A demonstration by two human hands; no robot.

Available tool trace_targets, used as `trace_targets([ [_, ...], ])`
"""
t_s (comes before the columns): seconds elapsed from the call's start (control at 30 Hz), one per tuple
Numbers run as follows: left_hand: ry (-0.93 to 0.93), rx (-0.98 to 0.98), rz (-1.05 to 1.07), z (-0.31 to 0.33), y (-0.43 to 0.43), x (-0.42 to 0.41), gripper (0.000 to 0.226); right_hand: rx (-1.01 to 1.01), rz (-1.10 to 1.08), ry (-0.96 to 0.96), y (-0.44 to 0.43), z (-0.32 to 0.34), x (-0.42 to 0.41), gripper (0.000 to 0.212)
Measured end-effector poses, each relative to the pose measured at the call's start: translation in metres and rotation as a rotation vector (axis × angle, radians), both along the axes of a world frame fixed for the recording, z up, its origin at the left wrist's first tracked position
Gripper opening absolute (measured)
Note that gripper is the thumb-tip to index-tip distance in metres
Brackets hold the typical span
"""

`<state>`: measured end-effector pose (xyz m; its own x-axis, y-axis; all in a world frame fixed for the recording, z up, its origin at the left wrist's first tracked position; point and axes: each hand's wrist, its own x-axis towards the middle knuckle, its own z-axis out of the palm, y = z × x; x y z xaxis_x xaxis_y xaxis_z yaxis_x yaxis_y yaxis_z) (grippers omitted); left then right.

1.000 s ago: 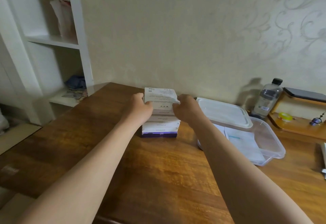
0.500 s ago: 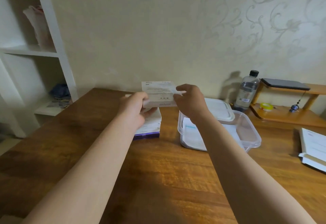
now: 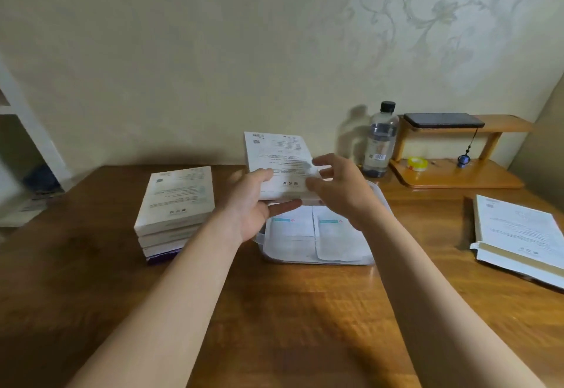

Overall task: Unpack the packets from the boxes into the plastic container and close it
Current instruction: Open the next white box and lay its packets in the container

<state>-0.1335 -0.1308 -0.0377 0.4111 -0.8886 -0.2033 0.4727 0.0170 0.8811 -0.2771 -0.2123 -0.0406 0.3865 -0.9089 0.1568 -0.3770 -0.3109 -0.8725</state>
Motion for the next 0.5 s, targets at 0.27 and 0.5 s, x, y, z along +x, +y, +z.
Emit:
trace_targets([
  [0.27,-0.065,0.05,0.035,-0.013,-0.01,-0.005,0.031,0.058,0.033,0.043,-0.011,-0.02,0.001,0.045],
  [0.5,-0.126,0.073,0.082,-0.017,-0.004,-0.003,0.034,0.065,0.053,0.074,-0.002,-0.029,0.004,0.043],
])
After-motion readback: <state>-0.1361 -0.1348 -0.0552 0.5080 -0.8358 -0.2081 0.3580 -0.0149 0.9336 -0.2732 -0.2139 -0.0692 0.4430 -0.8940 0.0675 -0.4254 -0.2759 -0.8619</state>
